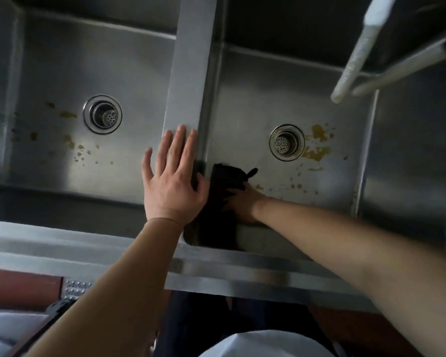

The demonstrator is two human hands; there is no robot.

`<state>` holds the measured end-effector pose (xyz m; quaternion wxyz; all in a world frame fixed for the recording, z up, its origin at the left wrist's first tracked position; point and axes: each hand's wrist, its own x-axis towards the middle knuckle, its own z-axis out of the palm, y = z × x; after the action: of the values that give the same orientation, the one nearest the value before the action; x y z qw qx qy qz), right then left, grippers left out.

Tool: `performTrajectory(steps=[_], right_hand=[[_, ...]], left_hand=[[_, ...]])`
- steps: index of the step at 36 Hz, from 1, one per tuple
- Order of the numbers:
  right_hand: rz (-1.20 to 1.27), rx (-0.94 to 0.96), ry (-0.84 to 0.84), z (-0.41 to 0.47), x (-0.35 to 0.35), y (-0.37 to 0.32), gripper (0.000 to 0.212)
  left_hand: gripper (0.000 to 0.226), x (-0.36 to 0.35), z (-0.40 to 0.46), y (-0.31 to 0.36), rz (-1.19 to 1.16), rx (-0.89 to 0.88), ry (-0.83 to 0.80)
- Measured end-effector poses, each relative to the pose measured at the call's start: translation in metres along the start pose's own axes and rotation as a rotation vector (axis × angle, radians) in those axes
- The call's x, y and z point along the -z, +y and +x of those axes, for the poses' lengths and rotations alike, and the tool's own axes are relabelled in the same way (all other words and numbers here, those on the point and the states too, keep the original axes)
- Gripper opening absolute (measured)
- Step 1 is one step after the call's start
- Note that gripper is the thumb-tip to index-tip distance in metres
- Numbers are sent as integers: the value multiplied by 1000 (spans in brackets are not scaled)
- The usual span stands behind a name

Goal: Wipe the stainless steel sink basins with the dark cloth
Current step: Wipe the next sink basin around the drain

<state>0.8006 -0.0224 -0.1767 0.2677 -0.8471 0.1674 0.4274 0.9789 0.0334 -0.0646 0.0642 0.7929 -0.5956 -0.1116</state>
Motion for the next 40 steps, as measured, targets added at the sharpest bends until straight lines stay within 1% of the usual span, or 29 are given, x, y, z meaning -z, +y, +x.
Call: performTrajectory(steps=[1,3,4,6,9,11,12,14,15,16,17,18,19,20,21,23,24,26,27,29,33,37,40], right_hand=[[169,-80,36,-9,2,-4,50],[541,-247,156,-35,5,-12,50],[686,-332,221,-51,4,-12,49],[821,-491,310,-84,-3,-11,49],[890,-707,403,-135,-25,-10,57],[896,-811,452,-163,-43,-13,63],[876,-852,464,-174,-51,-15,64],[804,-937,504,-190,-65,-22,66],[760,-973,530,-195,-71,-26,68],[723,-1004,542,-198,-76,-29,71],[693,-1023,539,-200,-81,-33,74],[672,-1032,526,-200,-85,-36,76],[659,-1034,516,-199,-89,-38,77],[647,-1039,522,-198,-92,-40,77],[629,-1049,544,-196,-94,-42,77],[584,-1059,588,-193,-94,-44,73],[559,-1045,597,-192,-94,-44,71],[495,-978,604,-189,-92,-41,71],[473,-934,599,-188,-90,-37,72],[484,-865,584,-186,-87,-31,74],[566,-879,597,-184,-85,-27,77],[610,-862,595,-185,-85,-27,76],[629,-844,586,-184,-84,-25,73]], left_hand=[[86,2,0,1,-19,2,-13],[85,6,0,1,-43,0,-48],[84,7,0,1,-58,-5,-65],[82,13,0,-1,-124,-15,-93],[79,22,1,-8,-321,-14,-116],[75,27,-3,-8,-362,-52,-138],[71,28,-6,-4,-351,-111,-136],[62,26,-12,11,-325,-329,-120],[58,23,-13,22,-342,-441,-128],[54,17,-13,33,-383,-518,-164],[51,9,-11,43,-430,-547,-252],[49,-3,-7,52,-457,-526,-391],[51,-15,-1,59,-435,-472,-565],[56,-31,5,64,-334,-421,-731],[63,-48,11,65,-157,-414,-840],[76,-80,21,57,196,-466,-962],[80,-94,25,50,313,-479,-1003],[85,-114,27,38,445,-437,-1070],[87,-122,26,35,493,-413,-1089],[89,-136,22,34,567,-413,-1078],[88,-155,14,38,620,-440,-989],[90,-166,4,18,527,-515,-826],[88,-176,7,7,458,-516,-782]])
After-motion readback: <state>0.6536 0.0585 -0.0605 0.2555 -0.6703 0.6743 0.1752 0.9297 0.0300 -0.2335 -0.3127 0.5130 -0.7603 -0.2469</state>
